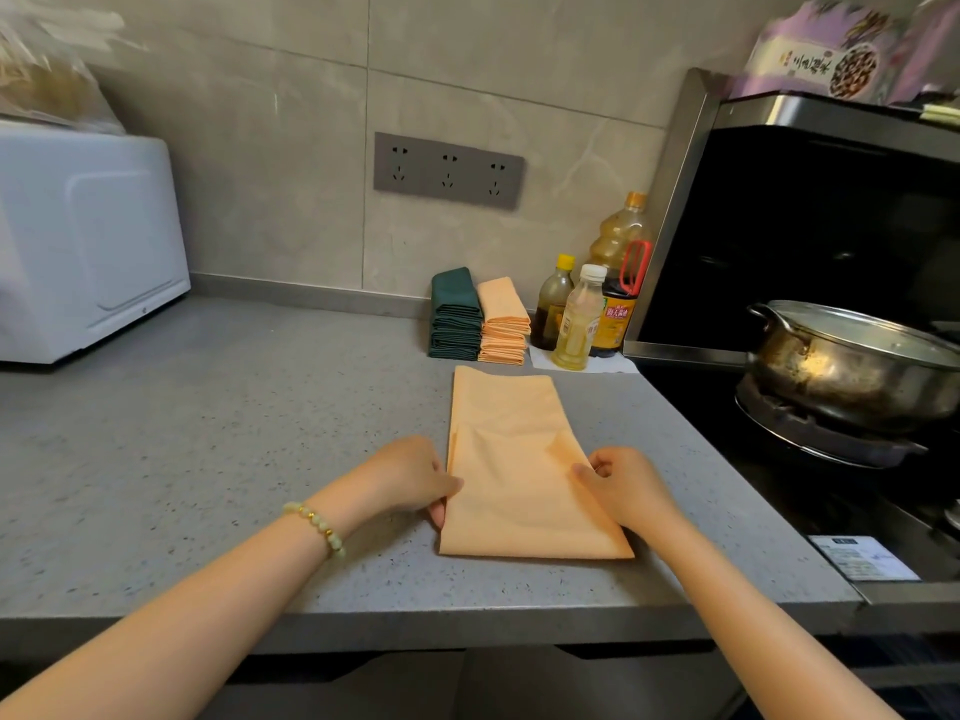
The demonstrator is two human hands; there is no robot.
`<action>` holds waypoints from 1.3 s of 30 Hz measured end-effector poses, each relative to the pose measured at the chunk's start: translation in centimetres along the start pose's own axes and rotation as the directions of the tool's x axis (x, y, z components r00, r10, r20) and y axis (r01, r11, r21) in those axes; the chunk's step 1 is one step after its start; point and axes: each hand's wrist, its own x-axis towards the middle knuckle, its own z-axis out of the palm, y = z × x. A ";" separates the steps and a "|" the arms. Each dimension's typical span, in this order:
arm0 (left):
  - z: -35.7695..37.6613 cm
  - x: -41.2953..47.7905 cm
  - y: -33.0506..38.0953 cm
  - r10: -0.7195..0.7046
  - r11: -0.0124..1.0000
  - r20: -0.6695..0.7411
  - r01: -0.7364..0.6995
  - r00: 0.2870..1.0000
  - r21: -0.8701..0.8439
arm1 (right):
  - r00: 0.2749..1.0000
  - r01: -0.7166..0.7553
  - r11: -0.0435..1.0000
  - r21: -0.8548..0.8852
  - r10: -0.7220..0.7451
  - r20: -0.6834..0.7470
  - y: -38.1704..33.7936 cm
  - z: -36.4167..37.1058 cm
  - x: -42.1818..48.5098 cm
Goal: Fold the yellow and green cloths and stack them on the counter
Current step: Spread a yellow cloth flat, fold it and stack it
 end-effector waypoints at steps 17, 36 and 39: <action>3.5 2.3 3.7 0.273 0.850 -0.065 -0.209 0.960 0.484 | 1.000 0.009 0.997 -0.079 -0.009 0.003 -0.7 0.1 0.2; 5.8 1.7 0.9 0.209 0.882 -0.079 -0.153 0.975 0.446 | 0.906 0.389 0.868 -0.309 -0.301 0.297 -1.3 3.9 -2.2; 5.6 1.4 0.7 0.152 0.904 -0.074 -0.108 0.986 0.414 | 0.907 0.380 0.873 -0.306 -0.285 0.311 -0.1 2.9 -1.6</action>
